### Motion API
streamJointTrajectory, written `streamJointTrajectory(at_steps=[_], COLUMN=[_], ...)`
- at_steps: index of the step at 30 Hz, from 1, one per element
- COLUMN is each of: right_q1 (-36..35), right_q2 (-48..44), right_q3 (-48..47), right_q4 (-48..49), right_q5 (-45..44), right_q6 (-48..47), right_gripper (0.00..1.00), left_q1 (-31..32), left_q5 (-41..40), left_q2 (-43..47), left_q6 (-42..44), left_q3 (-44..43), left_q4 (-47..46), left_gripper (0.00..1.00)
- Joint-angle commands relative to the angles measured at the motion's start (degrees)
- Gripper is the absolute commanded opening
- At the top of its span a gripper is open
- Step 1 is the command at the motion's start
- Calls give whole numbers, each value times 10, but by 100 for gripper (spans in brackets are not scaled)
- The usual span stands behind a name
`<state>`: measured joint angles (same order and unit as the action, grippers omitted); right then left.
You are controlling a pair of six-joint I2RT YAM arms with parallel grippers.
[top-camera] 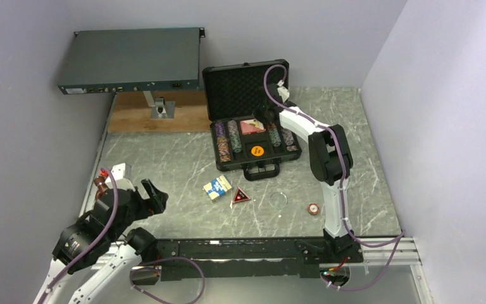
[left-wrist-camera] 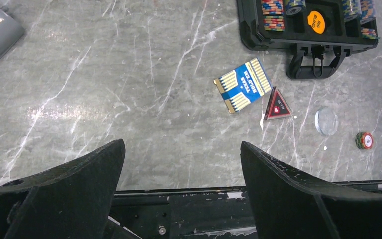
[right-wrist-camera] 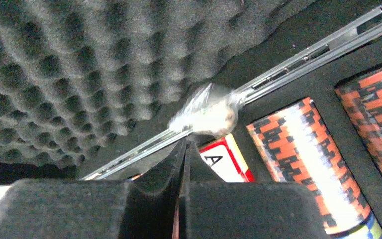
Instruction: Pack up texas hold em set
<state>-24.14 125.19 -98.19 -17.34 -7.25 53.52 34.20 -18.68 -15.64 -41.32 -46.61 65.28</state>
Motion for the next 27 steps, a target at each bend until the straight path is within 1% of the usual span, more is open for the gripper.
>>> streamJointTrajectory(at_steps=[1,6,8,11,12,13,15,18,21,27], right_q1=[-28,-35,-36,-39,-39,-39,-40,-41,-40,-40], right_q2=[-18,-31,-41,-52,-54,-54,-58,-83,-124,-212], right_q3=[26,5,-19,-75,-95,-116,-149,-160,-128,-52], right_q4=[-86,-100,-109,-139,-154,-172,-207,-230,-237,-282], right_q5=[-16,-27,-38,-56,-63,-67,-70,-79,-73,-65], right_q6=[-42,-54,-68,-91,-96,-101,-111,-118,-118,-136], right_gripper=[0,0,0,0,0,3,21,42,52,60], left_q1=[-2,-2,-2,-2,-2,-2,-2,-2,-2,-2], left_q5=[4,6,10,22,28,32,40,54,63,91], left_q2=[7,11,7,-1,-5,-9,-22,-37,-44,-68], left_q6=[6,11,14,24,28,32,40,50,56,80], left_q3=[1,3,2,-1,-2,-3,-7,-9,-7,-8], left_q4=[-21,-25,-25,-27,-28,-28,-26,-28,-33,-41], left_gripper=[92,93,94,99,100,100,100,100,100,100])
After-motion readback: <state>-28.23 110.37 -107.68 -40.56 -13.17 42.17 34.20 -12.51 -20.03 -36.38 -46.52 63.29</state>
